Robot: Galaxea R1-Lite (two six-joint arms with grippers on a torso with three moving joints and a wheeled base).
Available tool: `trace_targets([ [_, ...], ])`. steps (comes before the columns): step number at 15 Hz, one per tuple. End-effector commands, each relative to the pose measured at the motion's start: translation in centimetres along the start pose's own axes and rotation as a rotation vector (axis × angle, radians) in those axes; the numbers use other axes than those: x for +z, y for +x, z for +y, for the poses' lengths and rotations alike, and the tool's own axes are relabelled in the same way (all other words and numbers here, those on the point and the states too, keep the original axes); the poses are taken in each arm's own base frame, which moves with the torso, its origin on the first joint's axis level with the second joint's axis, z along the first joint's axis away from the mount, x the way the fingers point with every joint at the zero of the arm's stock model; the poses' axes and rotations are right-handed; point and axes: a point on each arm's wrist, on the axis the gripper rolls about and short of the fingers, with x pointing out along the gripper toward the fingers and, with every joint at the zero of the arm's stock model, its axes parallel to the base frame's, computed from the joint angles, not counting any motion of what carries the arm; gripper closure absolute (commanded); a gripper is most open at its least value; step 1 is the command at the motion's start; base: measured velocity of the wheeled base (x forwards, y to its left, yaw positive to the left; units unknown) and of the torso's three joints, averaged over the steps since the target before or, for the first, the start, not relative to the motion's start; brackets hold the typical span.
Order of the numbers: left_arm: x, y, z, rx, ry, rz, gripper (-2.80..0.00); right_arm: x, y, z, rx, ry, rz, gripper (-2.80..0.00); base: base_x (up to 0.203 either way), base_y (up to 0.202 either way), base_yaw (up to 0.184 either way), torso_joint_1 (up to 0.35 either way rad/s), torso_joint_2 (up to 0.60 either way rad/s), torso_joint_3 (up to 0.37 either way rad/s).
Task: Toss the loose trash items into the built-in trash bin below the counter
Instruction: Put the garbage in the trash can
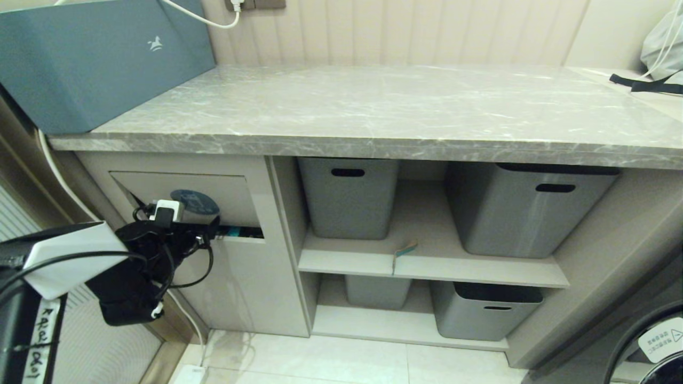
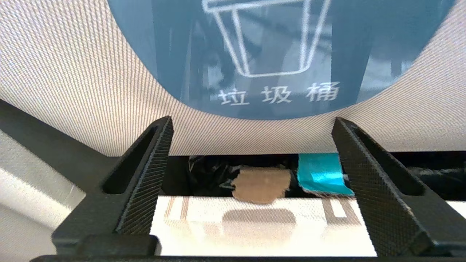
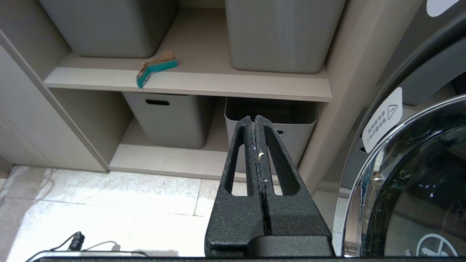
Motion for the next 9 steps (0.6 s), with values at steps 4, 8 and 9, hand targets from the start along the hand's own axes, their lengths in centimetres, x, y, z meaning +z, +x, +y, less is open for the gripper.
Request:
trace_targets([
  [4,2.0,-1.0,0.2,0.004,0.004,-0.021,0.0,0.0,0.0,0.0,0.0,-0.001,0.0,0.0,0.0,0.0,0.0,0.0,0.0,0.0],
  [8,3.1,-2.4,0.2,0.0,0.003,-0.002,0.0,0.0,0.0,0.0,0.0,-0.001,0.0,0.0,0.0,0.0,0.0,0.0,0.0,0.0],
  [9,3.6,-2.9,0.2,0.001,0.003,-0.001,0.0,0.0,0.0,0.0,0.0,0.001,0.0,0.0,0.0,0.0,0.0,0.0,0.0,0.0],
])
